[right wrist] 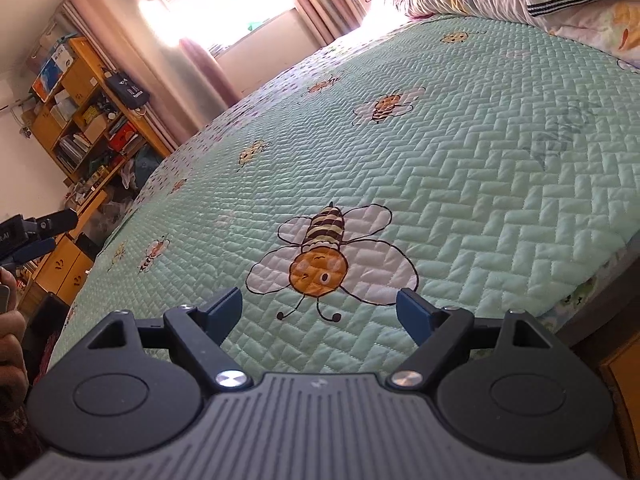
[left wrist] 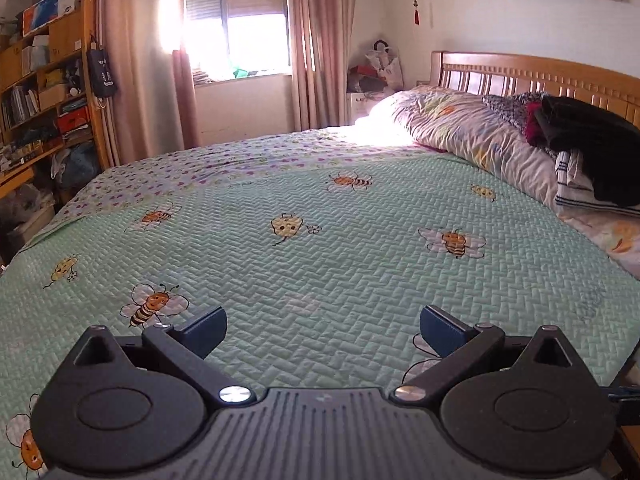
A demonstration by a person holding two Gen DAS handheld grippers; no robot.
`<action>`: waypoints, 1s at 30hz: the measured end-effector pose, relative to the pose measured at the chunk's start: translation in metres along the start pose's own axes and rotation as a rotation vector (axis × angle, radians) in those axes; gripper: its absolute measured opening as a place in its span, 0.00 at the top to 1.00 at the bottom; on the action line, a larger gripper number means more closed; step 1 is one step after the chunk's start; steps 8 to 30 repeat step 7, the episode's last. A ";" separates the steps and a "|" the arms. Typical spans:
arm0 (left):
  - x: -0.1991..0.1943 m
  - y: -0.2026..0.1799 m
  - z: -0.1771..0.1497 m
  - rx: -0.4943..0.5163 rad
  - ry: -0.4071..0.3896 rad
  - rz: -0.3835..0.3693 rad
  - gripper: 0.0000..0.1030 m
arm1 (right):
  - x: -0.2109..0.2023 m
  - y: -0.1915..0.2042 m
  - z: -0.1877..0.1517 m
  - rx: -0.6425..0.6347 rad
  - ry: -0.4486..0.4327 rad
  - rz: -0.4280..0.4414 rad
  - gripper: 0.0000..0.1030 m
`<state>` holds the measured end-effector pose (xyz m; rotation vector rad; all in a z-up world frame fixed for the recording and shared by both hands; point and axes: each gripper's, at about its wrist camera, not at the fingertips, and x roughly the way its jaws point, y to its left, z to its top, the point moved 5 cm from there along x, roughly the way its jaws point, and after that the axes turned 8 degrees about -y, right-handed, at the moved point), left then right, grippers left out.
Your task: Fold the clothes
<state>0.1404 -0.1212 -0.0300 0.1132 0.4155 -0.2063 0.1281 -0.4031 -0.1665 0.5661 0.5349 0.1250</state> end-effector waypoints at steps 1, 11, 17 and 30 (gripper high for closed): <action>0.006 -0.004 -0.003 0.000 0.018 -0.005 0.00 | 0.001 -0.005 -0.001 0.010 0.001 -0.003 0.18; 0.032 -0.031 -0.019 0.041 0.074 -0.009 0.00 | 0.008 -0.038 -0.005 0.082 0.011 -0.018 0.18; 0.032 -0.031 -0.019 0.041 0.074 -0.009 0.00 | 0.008 -0.038 -0.005 0.082 0.011 -0.018 0.18; 0.032 -0.031 -0.019 0.041 0.074 -0.009 0.00 | 0.008 -0.038 -0.005 0.082 0.011 -0.018 0.18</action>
